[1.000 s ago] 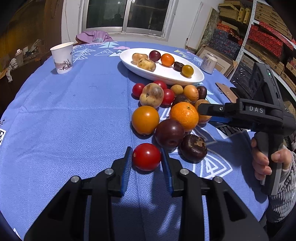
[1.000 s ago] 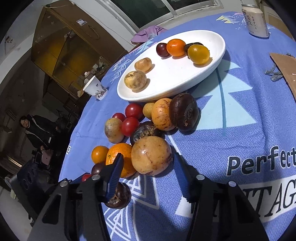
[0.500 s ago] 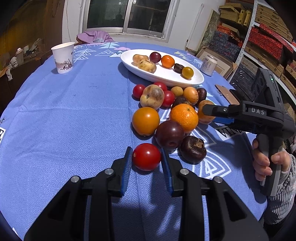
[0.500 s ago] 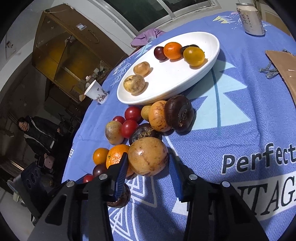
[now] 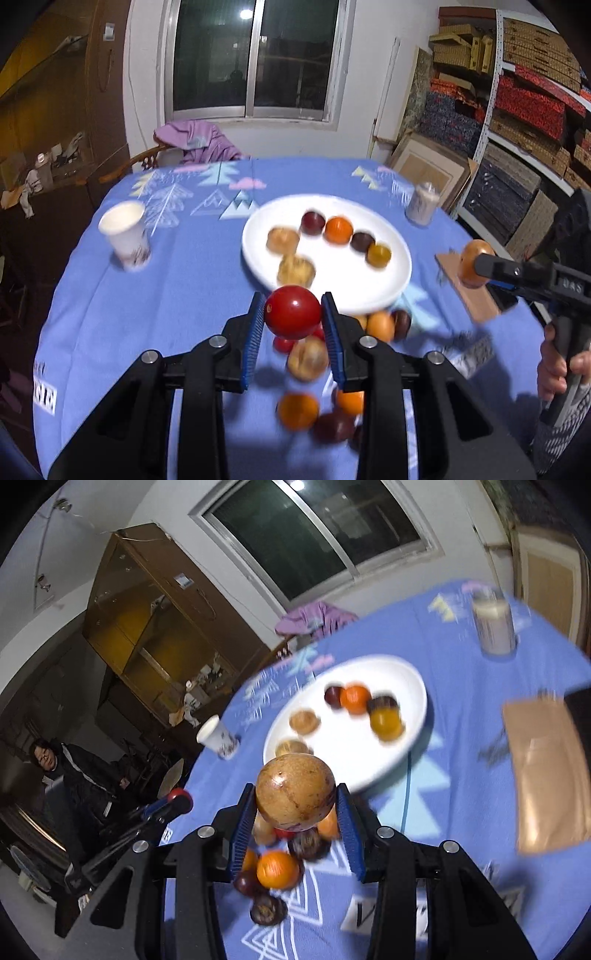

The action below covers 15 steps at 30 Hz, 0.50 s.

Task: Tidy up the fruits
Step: 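Grasp the red tomato with the left gripper while the right grasps a large pale fruit, then place the tomato on the white plate with the left gripper while the right places the pale fruit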

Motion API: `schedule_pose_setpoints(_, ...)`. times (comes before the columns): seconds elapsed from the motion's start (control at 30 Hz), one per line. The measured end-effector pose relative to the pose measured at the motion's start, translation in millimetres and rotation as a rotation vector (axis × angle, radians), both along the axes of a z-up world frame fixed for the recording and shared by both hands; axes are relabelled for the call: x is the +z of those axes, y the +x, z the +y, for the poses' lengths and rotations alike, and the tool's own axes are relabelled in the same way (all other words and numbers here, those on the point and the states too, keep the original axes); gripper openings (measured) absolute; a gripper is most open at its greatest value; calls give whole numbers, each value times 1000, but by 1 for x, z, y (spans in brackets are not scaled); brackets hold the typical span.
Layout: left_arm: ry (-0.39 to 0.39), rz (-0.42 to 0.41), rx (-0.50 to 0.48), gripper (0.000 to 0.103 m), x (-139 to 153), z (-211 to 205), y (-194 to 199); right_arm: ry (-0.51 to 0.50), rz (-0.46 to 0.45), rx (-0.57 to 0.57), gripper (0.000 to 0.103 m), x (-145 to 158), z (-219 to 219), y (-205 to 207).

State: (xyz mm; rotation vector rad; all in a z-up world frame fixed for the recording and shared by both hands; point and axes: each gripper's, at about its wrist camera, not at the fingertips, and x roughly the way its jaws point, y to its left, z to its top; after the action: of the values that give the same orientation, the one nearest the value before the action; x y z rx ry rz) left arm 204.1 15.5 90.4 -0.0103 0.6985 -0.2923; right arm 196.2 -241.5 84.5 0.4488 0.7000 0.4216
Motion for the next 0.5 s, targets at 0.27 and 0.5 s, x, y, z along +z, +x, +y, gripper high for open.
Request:
schedule_pose_setpoints(0.27,1,60,-107,31,-19,-76,64,-48,7,-54,44,14,7,97)
schedule_pose_setpoints(0.5,46,161,-120,31,-66,-103,102,-116,106,-89,44,-31,5,177)
